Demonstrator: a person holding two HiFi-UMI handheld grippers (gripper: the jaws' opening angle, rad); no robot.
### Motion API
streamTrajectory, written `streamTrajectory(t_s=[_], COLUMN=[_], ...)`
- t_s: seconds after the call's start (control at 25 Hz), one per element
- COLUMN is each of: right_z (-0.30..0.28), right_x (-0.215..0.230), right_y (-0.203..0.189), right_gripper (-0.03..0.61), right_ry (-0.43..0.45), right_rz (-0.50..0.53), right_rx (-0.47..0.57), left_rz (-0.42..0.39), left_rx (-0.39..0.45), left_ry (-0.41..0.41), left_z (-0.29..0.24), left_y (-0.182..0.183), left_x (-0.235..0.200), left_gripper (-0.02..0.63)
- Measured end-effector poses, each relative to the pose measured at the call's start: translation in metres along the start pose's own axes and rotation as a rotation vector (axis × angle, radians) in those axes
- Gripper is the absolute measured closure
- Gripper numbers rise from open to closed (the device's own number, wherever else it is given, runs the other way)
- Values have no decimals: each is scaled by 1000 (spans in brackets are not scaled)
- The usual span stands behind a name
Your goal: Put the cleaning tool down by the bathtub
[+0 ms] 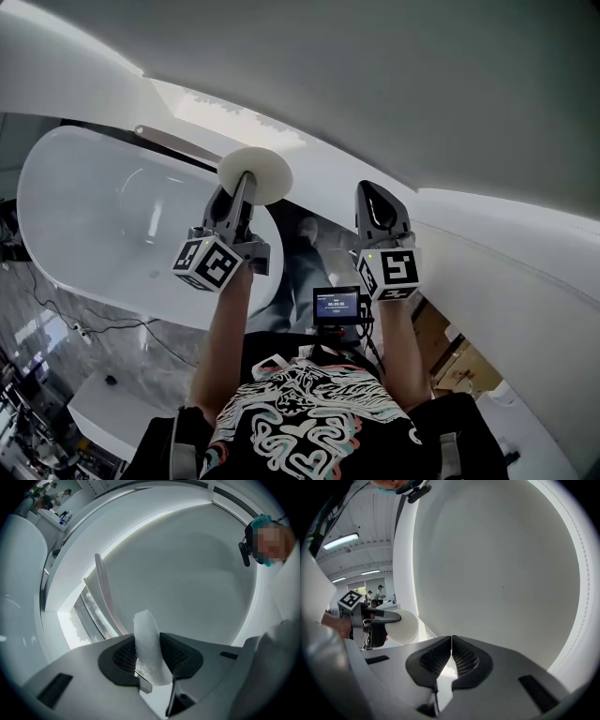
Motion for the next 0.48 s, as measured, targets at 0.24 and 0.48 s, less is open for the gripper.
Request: streamTrajectory(t_s=[0.24, 0.48], right_z=[-4, -20], right_x=[1, 3], right_y=[-20, -30], right_gripper=[549, 551], right_ry=[8, 25], right_rz=[-7, 7], right_rx=[-35, -58], left_rz=[-4, 5], left_rx=[-34, -55], left_ry=[31, 42], left_z=[2, -6], left_y=[-12, -24], left_x=[-10, -20], left_gripper=[471, 471])
Point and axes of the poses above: the fingertips, and each gripper's own axes: z backward along the fingers, x to its right, y out of its top, the point moved 1 cm from there along z, backward along the fingers, and after that the axes turned 10 degrees about x, right-handed, at the moved point
